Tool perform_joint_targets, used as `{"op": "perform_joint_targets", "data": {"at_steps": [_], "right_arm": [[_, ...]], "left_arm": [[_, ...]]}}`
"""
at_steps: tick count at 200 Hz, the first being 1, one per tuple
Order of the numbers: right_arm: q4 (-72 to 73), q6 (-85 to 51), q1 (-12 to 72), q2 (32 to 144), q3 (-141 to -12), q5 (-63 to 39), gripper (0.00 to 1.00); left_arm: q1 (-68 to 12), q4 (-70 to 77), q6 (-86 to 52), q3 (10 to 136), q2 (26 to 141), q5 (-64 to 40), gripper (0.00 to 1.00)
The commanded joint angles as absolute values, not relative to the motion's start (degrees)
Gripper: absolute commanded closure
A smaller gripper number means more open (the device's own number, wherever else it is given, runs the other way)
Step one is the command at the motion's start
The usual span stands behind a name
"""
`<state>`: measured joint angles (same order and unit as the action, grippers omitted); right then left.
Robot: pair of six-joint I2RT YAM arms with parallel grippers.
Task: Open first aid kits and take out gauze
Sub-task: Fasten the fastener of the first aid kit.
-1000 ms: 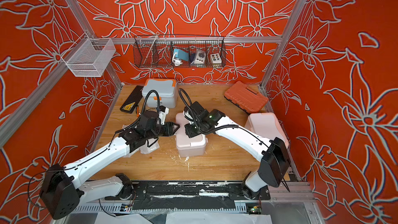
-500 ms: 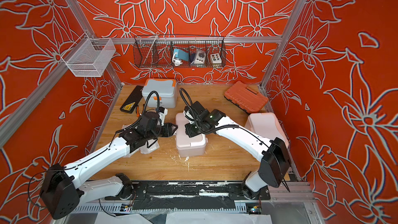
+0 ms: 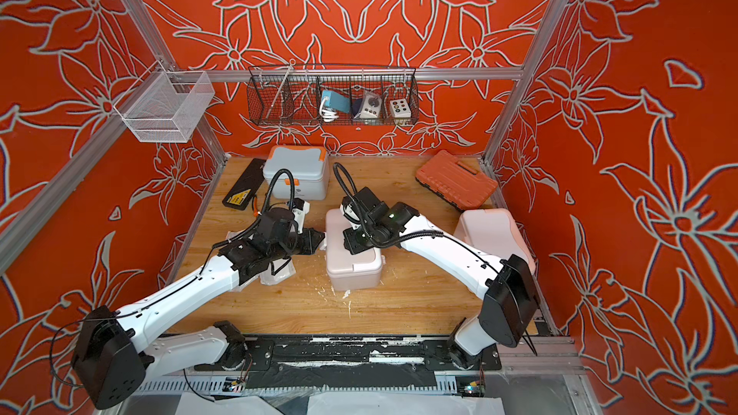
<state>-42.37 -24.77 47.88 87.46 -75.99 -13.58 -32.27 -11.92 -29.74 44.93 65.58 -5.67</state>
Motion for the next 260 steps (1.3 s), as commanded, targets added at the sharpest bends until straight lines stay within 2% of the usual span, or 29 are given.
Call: {"op": "perform_joint_targets", "data": {"at_steps": [1,147,186,200,215,227,240,260], "right_arm": [[-47.20,-24.70,47.69,89.02,-72.95,-12.86,0.71],[-46.83,-24.79,47.72,89.10,-72.68,-13.53,0.71],[-46.65,-24.79,47.70,89.00,-72.59,-13.62,0.71],[-46.63,-24.79,47.70,88.96,-72.59,-13.79,0.71],[-46.53,-24.79,47.67,89.03,-72.55,-13.80,0.71],[-46.53,-24.79,47.70,89.01,-72.55,-13.89,0.71],[-46.57,-24.85,47.65,88.94,-72.51,-13.89,0.71],[-46.66,-24.77,47.69,88.85,-72.34,-13.92,0.71]], "left_arm": [[-32.43,-11.78,-29.46,44.13,65.87,-5.78,0.87],[-32.43,-5.83,-32.56,40.99,64.86,-10.06,0.87],[-32.26,-6.70,-33.09,41.39,61.37,-8.75,0.70],[-32.02,-6.72,-33.31,41.15,60.46,-8.92,0.59],[-31.75,-6.30,-33.74,40.81,60.21,-9.82,0.40],[-31.48,-5.61,-34.14,40.39,60.59,-11.56,0.32],[-31.00,-4.01,-35.10,39.70,61.20,-14.34,0.27],[-29.74,-0.27,-37.11,37.86,62.27,-19.22,0.27]]}}
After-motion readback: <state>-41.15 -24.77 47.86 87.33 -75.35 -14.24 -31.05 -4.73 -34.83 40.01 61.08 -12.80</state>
